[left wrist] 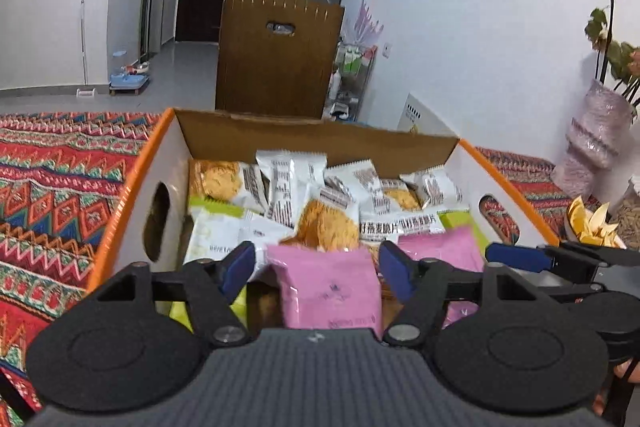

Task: Organize snacks
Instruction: 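Open both grippers to drop the pink packets into the box, then move both tools back toward the remaining red bag and bar pack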

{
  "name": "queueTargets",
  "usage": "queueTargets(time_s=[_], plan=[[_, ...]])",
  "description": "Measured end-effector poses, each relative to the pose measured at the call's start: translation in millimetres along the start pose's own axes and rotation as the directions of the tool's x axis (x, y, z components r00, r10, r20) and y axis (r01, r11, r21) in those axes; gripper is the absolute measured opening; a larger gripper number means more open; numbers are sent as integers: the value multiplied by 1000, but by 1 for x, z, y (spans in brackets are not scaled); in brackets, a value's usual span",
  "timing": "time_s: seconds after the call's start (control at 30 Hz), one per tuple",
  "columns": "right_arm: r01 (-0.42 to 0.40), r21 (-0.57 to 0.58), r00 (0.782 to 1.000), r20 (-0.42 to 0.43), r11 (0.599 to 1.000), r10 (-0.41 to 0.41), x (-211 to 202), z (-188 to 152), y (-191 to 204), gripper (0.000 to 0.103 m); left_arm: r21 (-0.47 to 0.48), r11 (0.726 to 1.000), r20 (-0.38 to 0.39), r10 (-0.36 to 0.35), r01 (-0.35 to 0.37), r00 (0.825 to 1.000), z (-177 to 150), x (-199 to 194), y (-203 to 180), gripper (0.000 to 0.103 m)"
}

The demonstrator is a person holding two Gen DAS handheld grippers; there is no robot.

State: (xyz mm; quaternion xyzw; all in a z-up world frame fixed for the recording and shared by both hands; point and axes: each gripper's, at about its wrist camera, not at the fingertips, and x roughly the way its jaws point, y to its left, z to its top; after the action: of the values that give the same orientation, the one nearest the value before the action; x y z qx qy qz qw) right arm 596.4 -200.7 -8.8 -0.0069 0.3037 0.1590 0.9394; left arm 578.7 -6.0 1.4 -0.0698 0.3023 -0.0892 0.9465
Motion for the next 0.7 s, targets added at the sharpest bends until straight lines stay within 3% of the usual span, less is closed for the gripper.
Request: queueTargets(time_s=[0.33, 0.5, 0.7], plan=[[2, -2, 998, 69, 1000, -2, -35, 11, 3, 61, 43, 999, 67, 28, -31, 997, 13, -37, -6, 72], [4, -27, 989, 146, 1000, -1, -87, 11, 12, 61, 38, 999, 116, -4, -1, 993, 14, -88, -9, 72], [5, -69, 986, 164, 998, 7, -151, -6, 25, 62, 110, 993, 160, 17, -34, 987, -12, -159, -16, 73]])
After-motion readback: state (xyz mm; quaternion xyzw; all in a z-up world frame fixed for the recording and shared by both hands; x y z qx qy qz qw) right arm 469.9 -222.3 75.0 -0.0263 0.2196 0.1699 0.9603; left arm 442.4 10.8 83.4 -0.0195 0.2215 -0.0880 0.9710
